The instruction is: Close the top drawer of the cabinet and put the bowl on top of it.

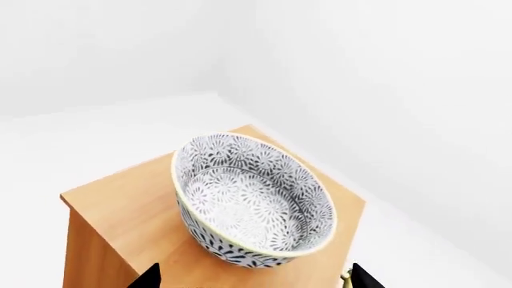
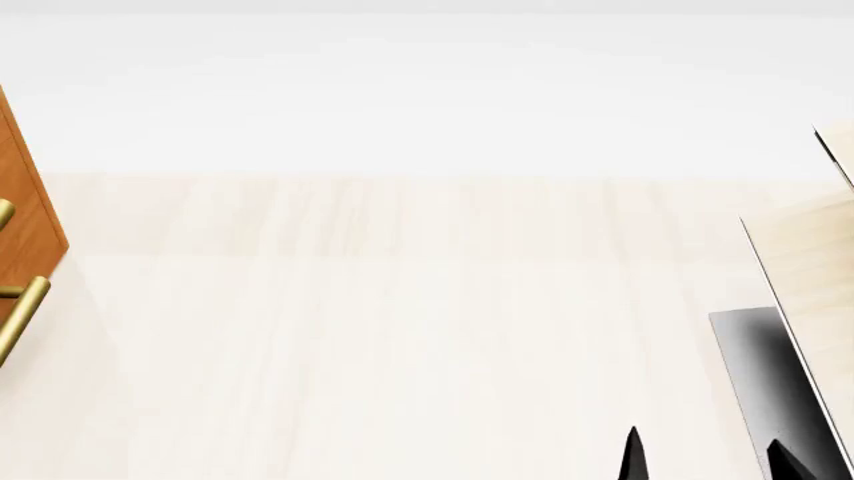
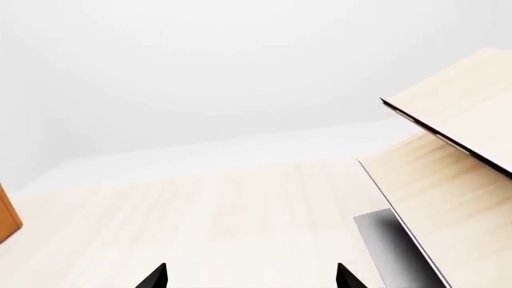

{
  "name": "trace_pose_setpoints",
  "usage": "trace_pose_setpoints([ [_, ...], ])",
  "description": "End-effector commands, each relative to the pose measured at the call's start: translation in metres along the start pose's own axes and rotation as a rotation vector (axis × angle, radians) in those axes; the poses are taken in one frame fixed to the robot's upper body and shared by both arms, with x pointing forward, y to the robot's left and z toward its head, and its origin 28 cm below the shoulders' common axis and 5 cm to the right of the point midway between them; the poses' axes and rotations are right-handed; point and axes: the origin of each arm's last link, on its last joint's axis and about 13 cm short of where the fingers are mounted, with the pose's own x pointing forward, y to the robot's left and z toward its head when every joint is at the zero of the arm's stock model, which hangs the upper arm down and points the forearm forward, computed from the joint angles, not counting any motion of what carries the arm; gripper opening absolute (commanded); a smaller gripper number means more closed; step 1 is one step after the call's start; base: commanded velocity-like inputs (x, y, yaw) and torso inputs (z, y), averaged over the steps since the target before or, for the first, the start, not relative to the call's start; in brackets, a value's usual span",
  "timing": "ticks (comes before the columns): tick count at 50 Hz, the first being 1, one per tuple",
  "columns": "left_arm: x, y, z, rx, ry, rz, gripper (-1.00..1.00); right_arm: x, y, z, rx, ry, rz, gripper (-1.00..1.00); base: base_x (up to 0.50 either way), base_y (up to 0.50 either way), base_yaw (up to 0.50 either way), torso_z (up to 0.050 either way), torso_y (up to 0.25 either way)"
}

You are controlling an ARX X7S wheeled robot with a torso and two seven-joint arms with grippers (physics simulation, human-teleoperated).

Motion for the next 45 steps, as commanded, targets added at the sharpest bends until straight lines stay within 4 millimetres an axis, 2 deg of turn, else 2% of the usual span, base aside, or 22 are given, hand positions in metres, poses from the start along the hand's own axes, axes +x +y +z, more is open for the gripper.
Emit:
trace_pose_setpoints([
  [1,-0.023,-0.006,-0.01,0.113,-0.04,-0.063,1.0,0.0,-0.001,-0.001,0.004,0.002,0.0,1.0,0.0,0.0,0.0,0.0,0.0],
  [4,-0.033,-0.008,-0.012,0.148,-0.065,-0.084,1.0,0.0,-0.001,-0.002,0.004,0.003,0.0,1.0,0.0,0.0,0.0,0.0,0.0],
  [22,-0.052,-0.002,-0.036,0.224,-0.093,-0.12,1.0,-0.007,-0.002,-0.002,0.007,-0.006,-0.002,1.0,0.0,0.0,0.0,0.0,0.0],
  [30,-0.076,0.001,-0.048,0.269,-0.141,-0.17,1.0,-0.008,0.0,0.002,0.003,-0.013,0.003,1.0,0.0,0.0,0.0,0.0,0.0],
  [45,-0.084,0.02,-0.082,0.323,-0.115,-0.187,1.0,-0.006,0.0,0.015,0.002,-0.041,0.002,1.0,0.0,0.0,0.0,0.0,0.0],
])
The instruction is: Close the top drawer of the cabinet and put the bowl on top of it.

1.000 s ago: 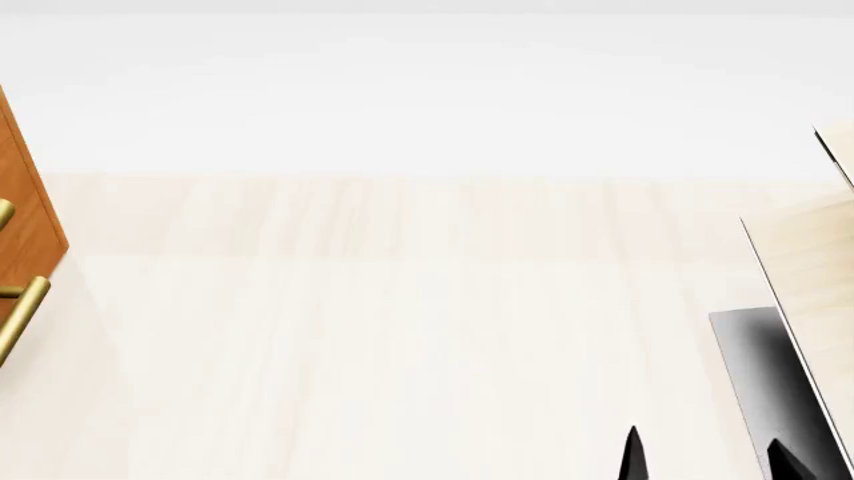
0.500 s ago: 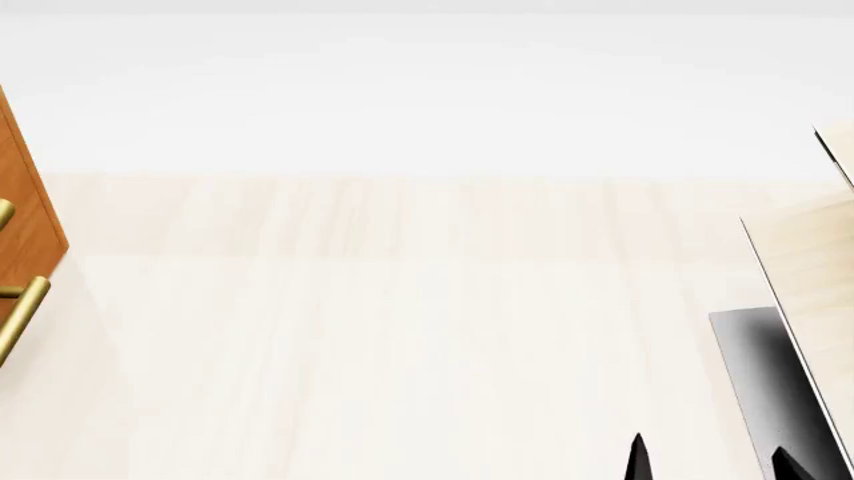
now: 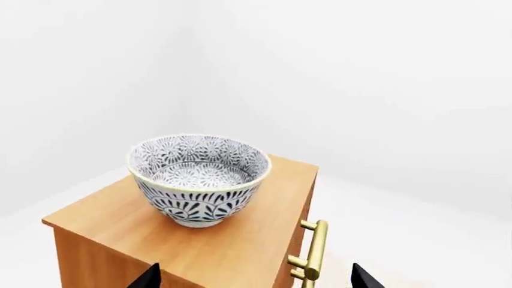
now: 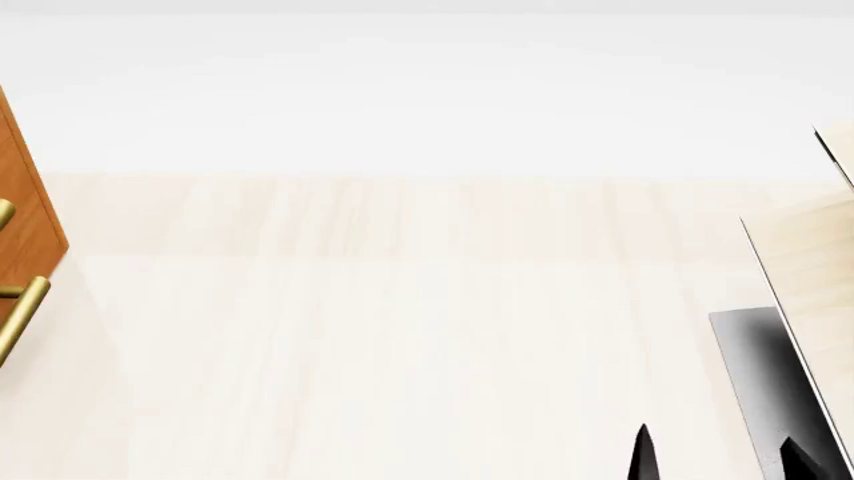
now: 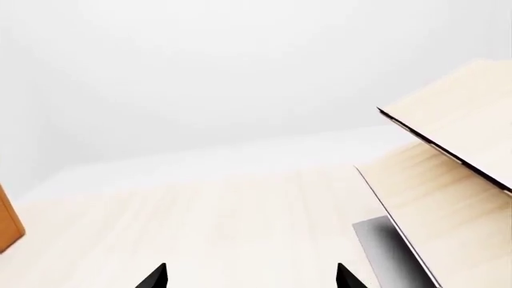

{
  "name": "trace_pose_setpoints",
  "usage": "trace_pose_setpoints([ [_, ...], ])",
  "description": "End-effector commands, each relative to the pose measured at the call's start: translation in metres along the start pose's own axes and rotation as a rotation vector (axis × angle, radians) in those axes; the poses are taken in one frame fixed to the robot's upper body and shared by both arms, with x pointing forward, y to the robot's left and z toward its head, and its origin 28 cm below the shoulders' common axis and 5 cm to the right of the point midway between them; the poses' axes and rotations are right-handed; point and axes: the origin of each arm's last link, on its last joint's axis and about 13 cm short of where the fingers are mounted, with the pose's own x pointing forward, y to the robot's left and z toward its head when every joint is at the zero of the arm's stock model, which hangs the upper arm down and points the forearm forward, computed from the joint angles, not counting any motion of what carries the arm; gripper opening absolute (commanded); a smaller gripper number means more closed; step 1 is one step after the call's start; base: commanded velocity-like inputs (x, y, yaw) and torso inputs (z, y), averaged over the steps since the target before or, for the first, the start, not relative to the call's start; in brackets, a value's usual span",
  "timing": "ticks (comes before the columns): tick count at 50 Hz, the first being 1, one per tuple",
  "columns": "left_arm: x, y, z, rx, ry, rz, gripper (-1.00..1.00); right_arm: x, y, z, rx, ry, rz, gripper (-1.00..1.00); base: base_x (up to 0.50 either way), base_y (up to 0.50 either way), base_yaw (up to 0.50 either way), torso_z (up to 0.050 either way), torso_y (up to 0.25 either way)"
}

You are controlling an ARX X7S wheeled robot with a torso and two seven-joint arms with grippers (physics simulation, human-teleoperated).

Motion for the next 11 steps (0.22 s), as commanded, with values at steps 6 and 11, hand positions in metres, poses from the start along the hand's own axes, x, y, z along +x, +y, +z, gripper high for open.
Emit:
trace_pose_setpoints([
  [6,-0.016,0.006,-0.036,0.054,0.033,-0.021,1.0,-0.002,0.0,0.016,-0.004,-0.043,-0.002,1.0,0.0,0.0,0.0,0.0,0.0],
  [11,-0.018,0.004,-0.043,0.067,0.045,-0.037,1.0,-0.003,-0.001,0.019,-0.005,-0.052,-0.007,1.0,0.0,0.0,0.0,0.0,0.0],
])
